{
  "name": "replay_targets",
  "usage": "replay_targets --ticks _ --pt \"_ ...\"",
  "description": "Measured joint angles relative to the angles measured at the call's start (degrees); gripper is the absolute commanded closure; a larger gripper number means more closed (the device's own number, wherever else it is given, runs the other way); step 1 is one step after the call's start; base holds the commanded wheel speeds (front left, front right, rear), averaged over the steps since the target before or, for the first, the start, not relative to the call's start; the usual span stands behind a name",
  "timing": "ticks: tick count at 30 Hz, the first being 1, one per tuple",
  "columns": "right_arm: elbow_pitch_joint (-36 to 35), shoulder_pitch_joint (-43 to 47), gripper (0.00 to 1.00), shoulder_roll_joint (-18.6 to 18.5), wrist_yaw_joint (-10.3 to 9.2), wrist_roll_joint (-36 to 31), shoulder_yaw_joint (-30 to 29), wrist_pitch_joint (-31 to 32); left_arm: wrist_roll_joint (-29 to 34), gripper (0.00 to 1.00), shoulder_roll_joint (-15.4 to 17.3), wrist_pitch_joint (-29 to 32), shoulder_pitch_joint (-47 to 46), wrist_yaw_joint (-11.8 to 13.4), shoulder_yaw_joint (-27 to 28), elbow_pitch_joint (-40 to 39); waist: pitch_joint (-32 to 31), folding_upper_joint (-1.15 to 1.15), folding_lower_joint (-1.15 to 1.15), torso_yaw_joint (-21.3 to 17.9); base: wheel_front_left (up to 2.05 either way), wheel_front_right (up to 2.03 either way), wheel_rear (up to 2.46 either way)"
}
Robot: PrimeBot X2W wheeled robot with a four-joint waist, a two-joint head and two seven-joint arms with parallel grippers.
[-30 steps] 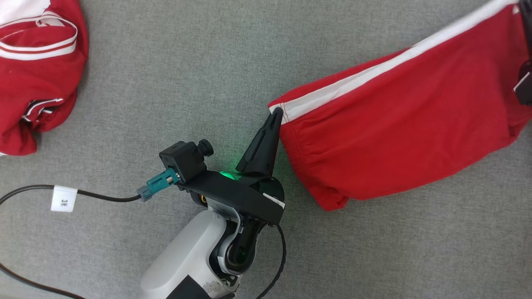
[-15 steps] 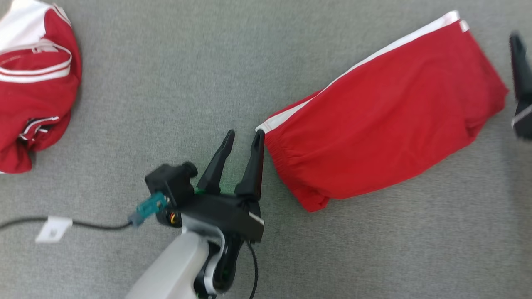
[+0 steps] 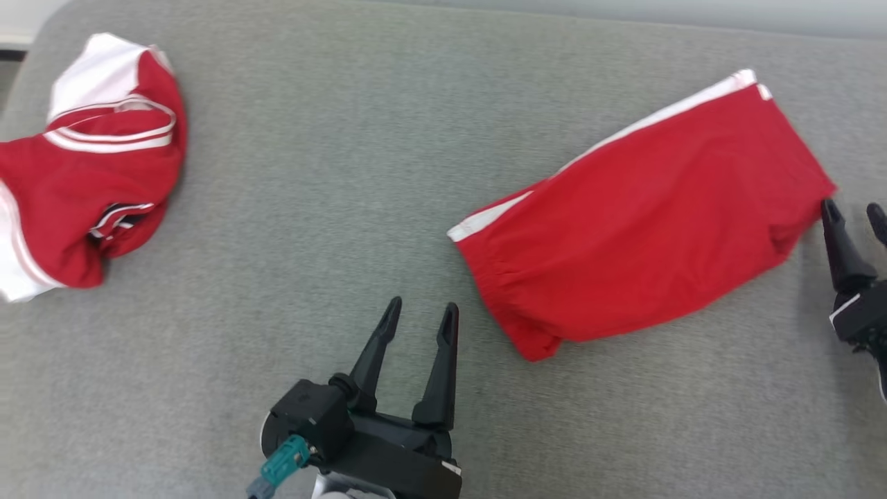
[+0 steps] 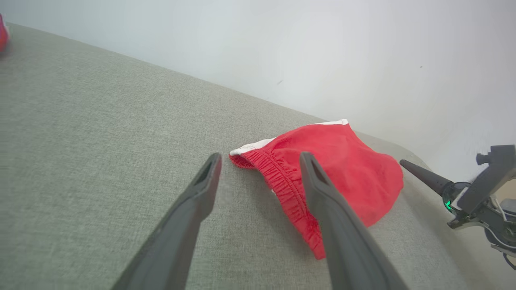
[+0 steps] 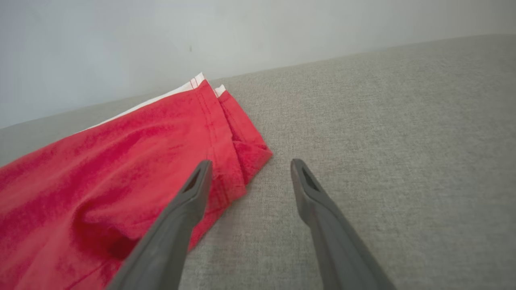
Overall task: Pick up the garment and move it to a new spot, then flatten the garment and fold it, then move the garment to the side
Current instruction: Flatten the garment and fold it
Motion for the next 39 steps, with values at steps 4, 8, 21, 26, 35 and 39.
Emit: replay_targets --ticks 4,8,21,26,35,39 --pt "2.5 -0.4 0.0 0.0 0.0 0.2 2.2 0.0 0.4 0.0 -0.5 0.0 0.6 -0.4 -0.4 -0.1 0.1 0.0 0.0 1.8 0.0 0.0 0.0" --pt "6.2 -2.4 0.0 -0.1 0.0 0.1 3.6 0.0 1.3 0.0 -0.7 0.0 0.4 -0.7 -0.4 -0.1 0.4 0.0 0.0 3.2 0.0 0.0 0.0" --pt "11.0 -5.7 1.0 1.7 0.0 4.4 5.4 0.0 1.6 0.0 -0.6 0.0 0.4 -1.1 -0.5 0.4 0.1 0.0 0.01 3.9 0.0 0.0 0.0" --pt "10.0 -4.4 1.0 1.9 0.0 5.7 3.3 0.0 1.6 0.0 -0.2 0.1 0.5 -1.0 -0.4 0.5 -0.6 0.0 0.0 3.0 0.0 0.0 0.0" --pt "3.7 5.1 1.0 2.4 0.0 5.7 -6.2 0.0 1.3 0.0 0.8 0.3 1.2 -0.3 0.5 0.2 -2.5 0.0 0.01 -0.5 0.0 0.0 0.0" --pt "1.3 12.0 1.0 3.8 0.0 4.1 -11.5 0.0 0.9 0.0 1.2 0.3 2.2 -0.2 0.7 0.1 -4.0 0.0 0.01 -2.9 0.0 0.0 0.0"
